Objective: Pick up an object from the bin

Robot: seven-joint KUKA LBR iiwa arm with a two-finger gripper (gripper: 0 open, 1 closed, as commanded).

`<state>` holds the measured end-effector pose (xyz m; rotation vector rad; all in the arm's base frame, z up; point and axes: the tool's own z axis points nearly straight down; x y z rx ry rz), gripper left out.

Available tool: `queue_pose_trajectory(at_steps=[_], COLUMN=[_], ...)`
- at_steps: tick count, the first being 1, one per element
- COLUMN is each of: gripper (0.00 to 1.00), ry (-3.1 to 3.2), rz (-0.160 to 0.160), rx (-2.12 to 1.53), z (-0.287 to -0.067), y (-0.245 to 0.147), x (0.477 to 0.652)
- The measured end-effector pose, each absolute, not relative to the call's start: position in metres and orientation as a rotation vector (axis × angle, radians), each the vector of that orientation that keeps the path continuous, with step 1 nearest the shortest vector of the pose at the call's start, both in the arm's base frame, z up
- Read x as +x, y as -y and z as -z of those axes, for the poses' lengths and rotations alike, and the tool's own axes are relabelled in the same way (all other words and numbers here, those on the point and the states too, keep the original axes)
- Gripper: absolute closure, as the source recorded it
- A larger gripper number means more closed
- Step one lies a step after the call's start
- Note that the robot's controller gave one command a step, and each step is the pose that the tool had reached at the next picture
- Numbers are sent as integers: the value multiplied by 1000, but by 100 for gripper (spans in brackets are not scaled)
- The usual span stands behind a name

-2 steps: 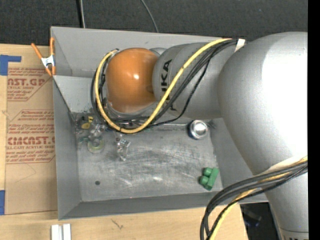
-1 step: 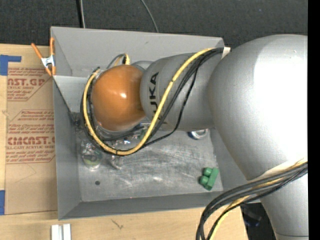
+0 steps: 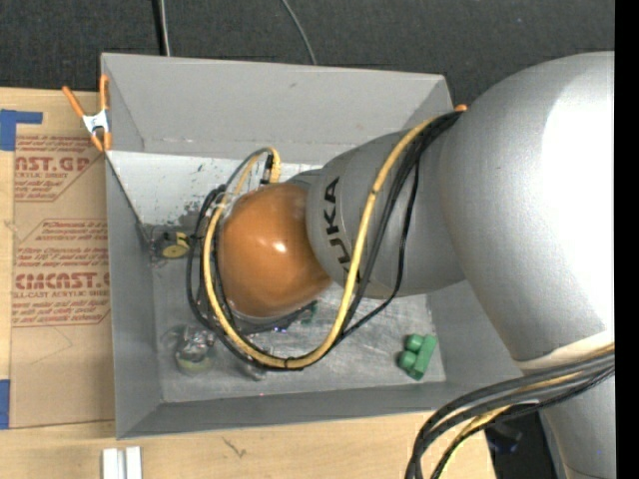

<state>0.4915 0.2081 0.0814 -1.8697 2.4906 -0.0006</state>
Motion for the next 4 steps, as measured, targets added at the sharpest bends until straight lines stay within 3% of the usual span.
queue_pose_trajectory(at_steps=[1,2,3,4], gripper=[0,0,0,0], ry=[-2647,-2403,-2536,-2291], rz=[4,-6,8,-3], rx=[-1674,-1996,-1841,-2141], z=[-213,-80,-154,-90], y=[-160,-222,-137,-250], x=[513,483,534,539])
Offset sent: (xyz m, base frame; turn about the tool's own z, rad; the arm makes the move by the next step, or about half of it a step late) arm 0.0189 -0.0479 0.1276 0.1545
